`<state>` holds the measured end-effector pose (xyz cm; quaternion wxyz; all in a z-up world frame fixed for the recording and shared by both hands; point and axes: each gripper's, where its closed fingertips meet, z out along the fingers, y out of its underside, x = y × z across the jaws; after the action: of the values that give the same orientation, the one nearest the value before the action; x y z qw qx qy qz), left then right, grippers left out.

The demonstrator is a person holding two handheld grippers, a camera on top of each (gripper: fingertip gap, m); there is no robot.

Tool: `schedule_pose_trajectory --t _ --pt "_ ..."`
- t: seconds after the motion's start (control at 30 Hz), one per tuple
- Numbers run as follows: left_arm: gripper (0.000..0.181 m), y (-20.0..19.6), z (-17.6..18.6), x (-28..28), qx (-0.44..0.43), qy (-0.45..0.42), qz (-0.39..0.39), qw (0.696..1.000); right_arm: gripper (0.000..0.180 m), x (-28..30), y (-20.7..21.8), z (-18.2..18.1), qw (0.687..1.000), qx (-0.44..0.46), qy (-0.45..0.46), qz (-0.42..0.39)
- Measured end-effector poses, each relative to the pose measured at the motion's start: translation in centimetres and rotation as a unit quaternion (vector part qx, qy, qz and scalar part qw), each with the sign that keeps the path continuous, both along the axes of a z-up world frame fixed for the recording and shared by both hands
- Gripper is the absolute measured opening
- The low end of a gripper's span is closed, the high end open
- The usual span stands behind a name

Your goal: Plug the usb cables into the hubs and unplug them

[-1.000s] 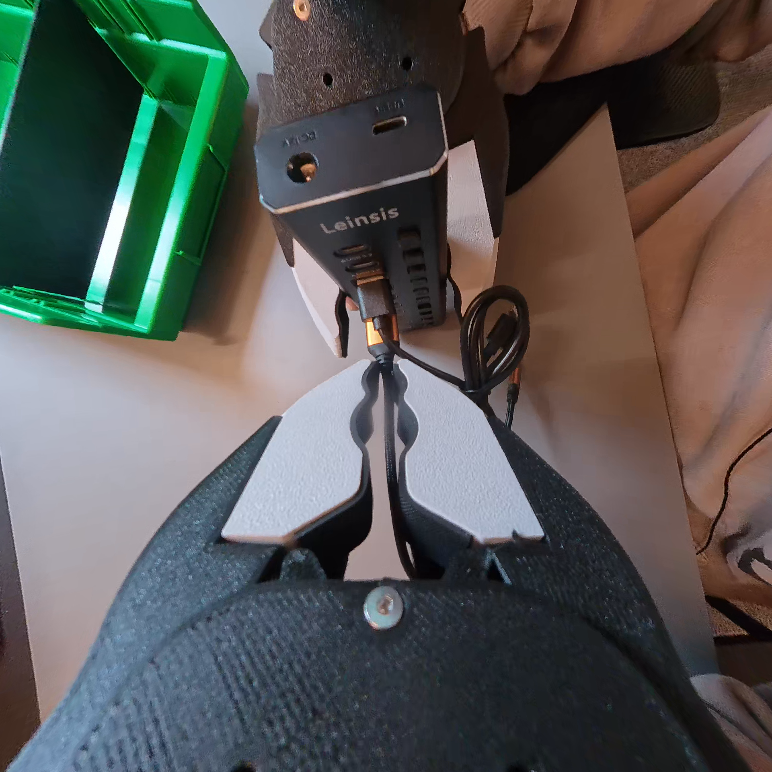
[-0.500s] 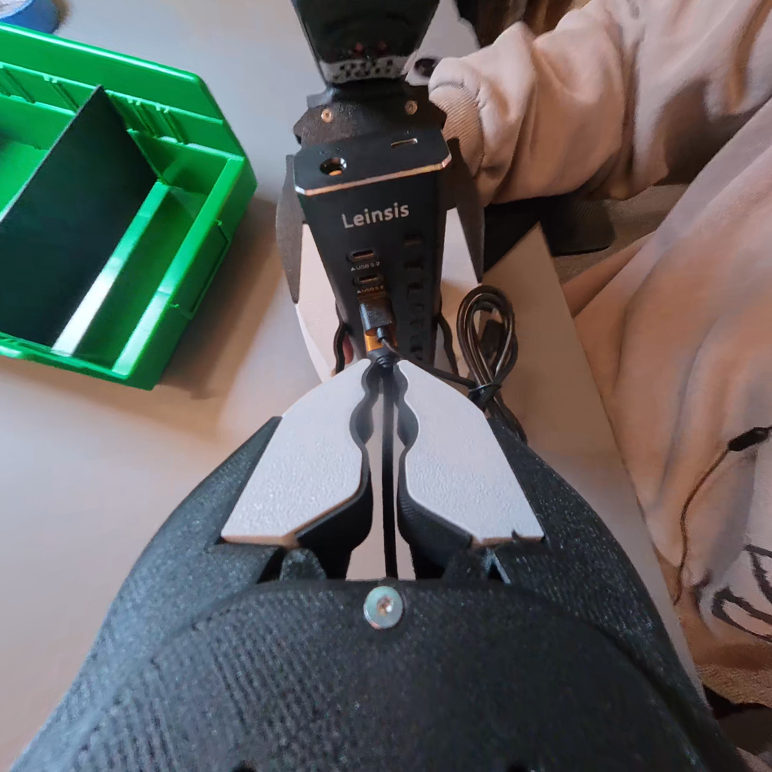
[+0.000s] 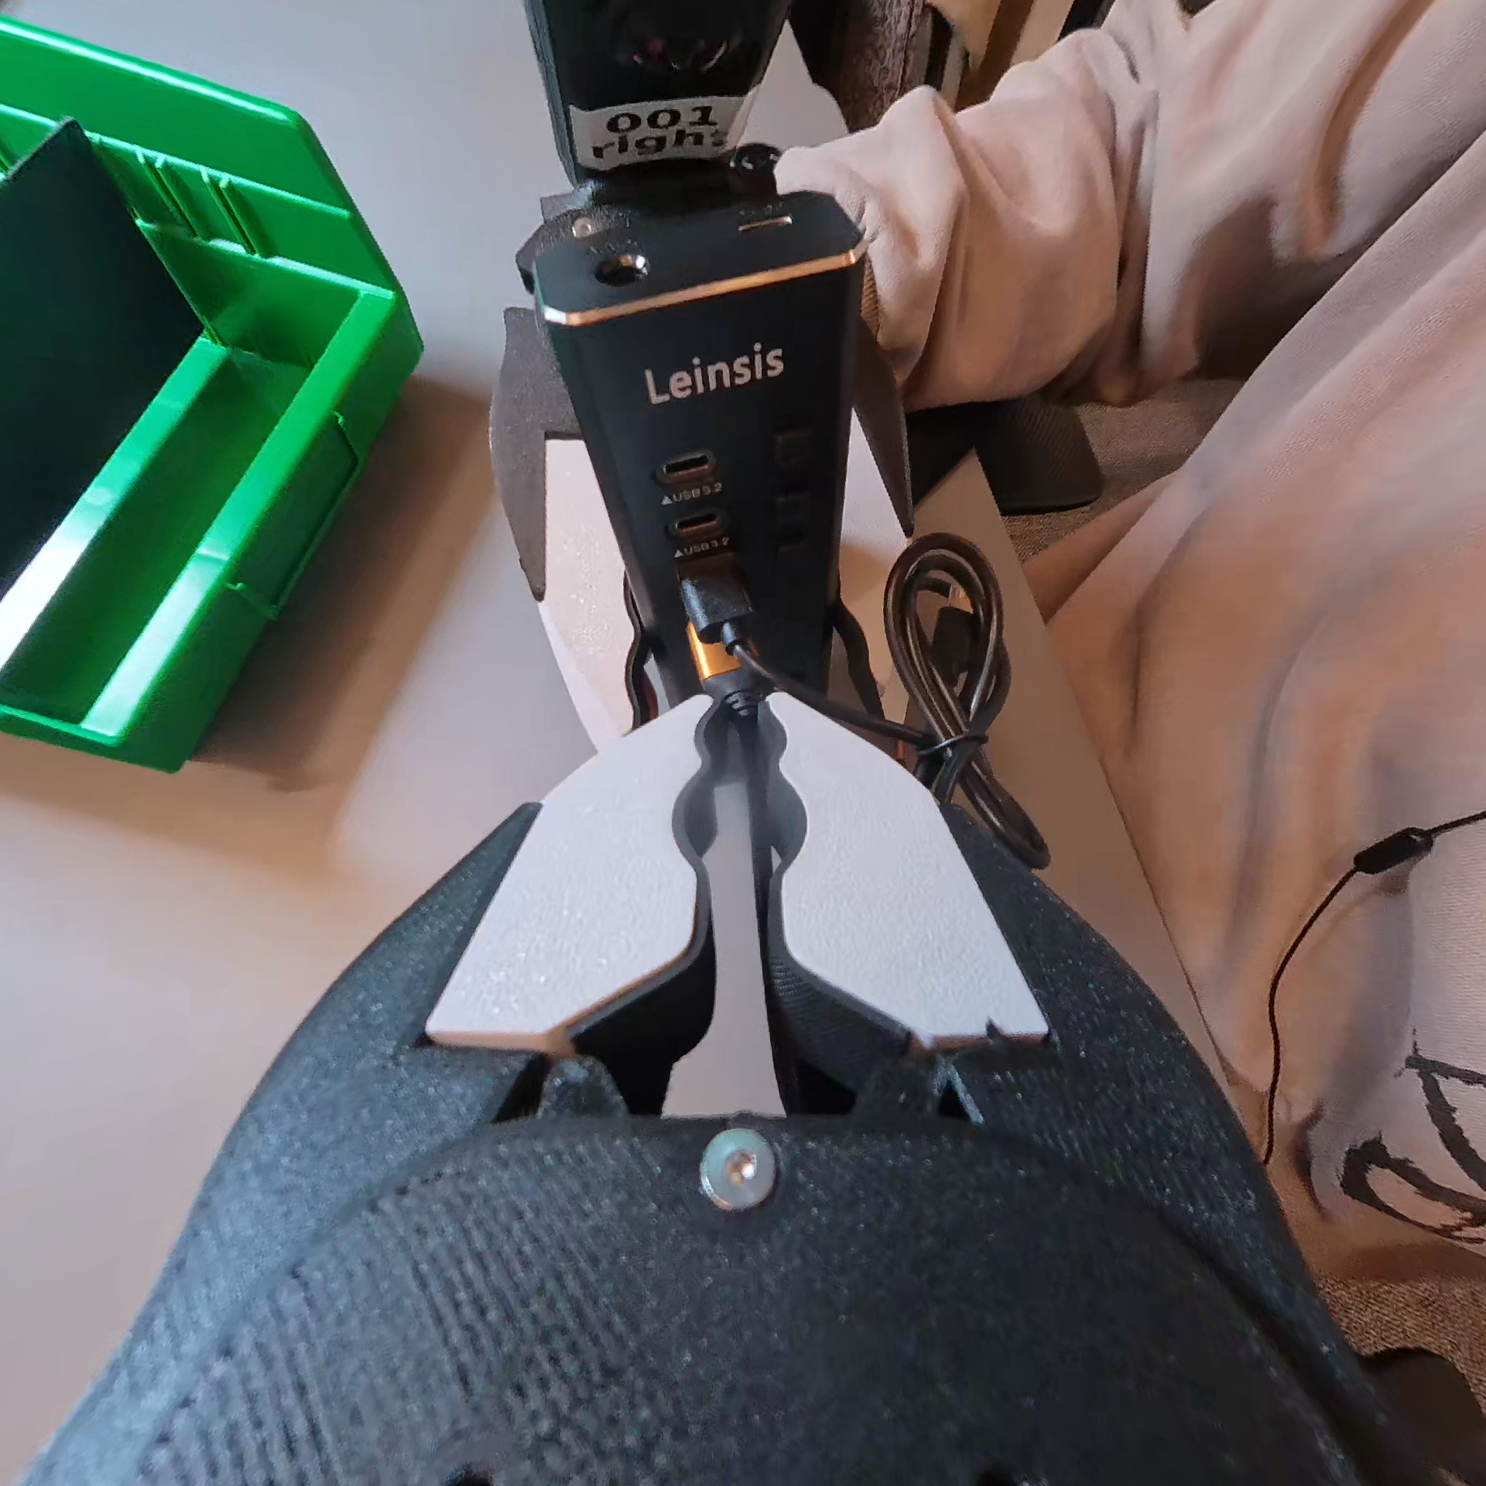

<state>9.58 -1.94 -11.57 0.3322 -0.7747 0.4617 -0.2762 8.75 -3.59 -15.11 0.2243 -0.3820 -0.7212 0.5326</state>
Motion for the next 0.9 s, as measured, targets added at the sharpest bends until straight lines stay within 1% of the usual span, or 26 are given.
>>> schedule_pose_trajectory --t 0.17,0.2,0.3,0.37,0.4,0.47,0.57,0.6,0.67,0.73,0.8,0.9 --pt "0.008 0.1 1.1 -0.1 0.029 -0.021 -0.001 0.999 0.071 -0.3 0.0 0.9 1.000 -0.007 0.022 -0.006" --pt "0.011 0.4 2.1 -0.2 0.044 -0.040 0.006 0.998 0.072 -0.4 0.1 1.6 0.999 -0.020 0.035 -0.009" --pt "0.032 1.2 5.1 -1.3 0.101 -0.094 0.038 0.990 0.072 -0.3 0.3 4.5 0.995 -0.064 0.079 -0.008" --pt "0.036 1.5 6.5 -2.3 0.119 -0.147 0.058 0.980 0.072 0.3 1.0 5.9 0.990 -0.088 0.107 -0.016" --pt "0.038 1.7 6.6 -2.9 0.120 -0.176 0.065 0.975 0.072 0.6 1.3 6.6 0.987 -0.103 0.123 -0.021" --pt "0.044 2.4 5.4 -4.4 0.104 -0.222 0.092 0.965 0.072 1.0 2.2 8.2 0.977 -0.132 0.164 -0.035" --pt "0.054 2.6 2.3 -6.4 0.037 -0.278 0.142 0.949 0.072 1.6 3.4 10.6 0.958 -0.174 0.222 -0.055" --pt "0.055 2.2 1.2 -6.7 0.031 -0.272 0.152 0.950 0.073 1.8 3.9 11.1 0.953 -0.182 0.234 -0.066" --pt "0.056 1.4 -0.2 -7.0 0.076 -0.219 0.175 0.957 0.072 1.9 4.6 11.6 0.947 -0.184 0.250 -0.084" --pt "0.052 0.3 -0.2 -6.9 0.114 -0.191 0.182 0.958 0.072 2.0 5.1 12.1 0.940 -0.192 0.264 -0.095" --pt "0.053 -0.7 -0.6 -5.8 0.110 -0.191 0.175 0.960 0.072 2.0 5.0 12.4 0.938 -0.209 0.265 -0.086" --pt "0.064 -1.0 -2.9 -2.8 0.077 -0.187 0.152 0.967 0.072 1.3 4.1 12.9 0.935 -0.219 0.269 -0.074"
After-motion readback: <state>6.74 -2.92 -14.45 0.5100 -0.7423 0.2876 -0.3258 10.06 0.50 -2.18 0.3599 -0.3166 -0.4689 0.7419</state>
